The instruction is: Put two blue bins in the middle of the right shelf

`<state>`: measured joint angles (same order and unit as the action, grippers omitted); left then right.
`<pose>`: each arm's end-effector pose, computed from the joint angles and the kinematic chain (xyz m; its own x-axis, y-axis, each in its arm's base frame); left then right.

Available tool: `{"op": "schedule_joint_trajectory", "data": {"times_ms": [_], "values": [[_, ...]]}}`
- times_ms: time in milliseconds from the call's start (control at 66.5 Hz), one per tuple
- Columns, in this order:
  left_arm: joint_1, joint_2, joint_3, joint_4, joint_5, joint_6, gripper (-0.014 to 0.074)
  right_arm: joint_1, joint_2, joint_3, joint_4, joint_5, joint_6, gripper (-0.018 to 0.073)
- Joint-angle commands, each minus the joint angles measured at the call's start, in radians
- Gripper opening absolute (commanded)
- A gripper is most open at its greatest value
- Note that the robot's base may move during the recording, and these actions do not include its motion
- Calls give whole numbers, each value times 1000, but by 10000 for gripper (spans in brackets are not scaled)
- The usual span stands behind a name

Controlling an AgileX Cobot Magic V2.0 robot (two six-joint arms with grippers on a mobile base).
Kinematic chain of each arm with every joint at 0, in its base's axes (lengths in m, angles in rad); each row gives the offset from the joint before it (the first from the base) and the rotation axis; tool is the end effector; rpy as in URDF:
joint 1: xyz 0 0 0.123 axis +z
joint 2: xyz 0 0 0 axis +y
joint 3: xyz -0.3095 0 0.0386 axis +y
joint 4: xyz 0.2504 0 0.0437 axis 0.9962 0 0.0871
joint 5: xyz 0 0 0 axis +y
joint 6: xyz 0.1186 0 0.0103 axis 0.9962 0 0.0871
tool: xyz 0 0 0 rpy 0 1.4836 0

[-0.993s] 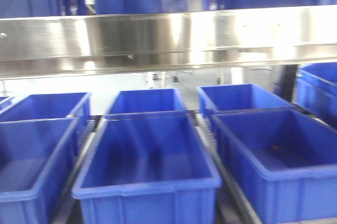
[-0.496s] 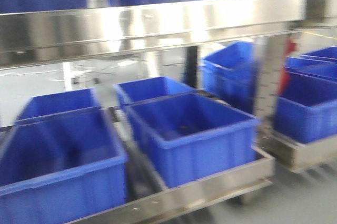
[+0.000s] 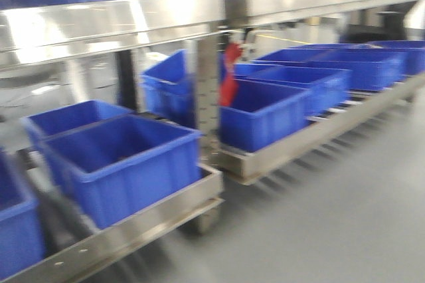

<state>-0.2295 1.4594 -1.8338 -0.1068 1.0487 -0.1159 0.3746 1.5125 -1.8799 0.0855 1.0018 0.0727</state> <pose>0.3090 -0.0835 0.5016 -0.5805 -0.0367 -0.8134 0.2067 0.9596 -0.1908 0.3133 0.1324 0.5033 -0.5295 -0.0811 -0.8444 -0.3620 0.9219 0.1384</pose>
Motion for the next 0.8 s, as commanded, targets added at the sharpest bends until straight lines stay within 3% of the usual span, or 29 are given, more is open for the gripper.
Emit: {"op": "schedule_joint_trajectory", "data": {"times_ms": [0,782], "values": [[-5,-26,-23,-53,-73,18,-111,-7,-11,-13,-25,-75,-2,-154],[-5,-26,-23,-53,-73,18,-111,-7,-11,-13,-25,-75,-2,-154]]}}
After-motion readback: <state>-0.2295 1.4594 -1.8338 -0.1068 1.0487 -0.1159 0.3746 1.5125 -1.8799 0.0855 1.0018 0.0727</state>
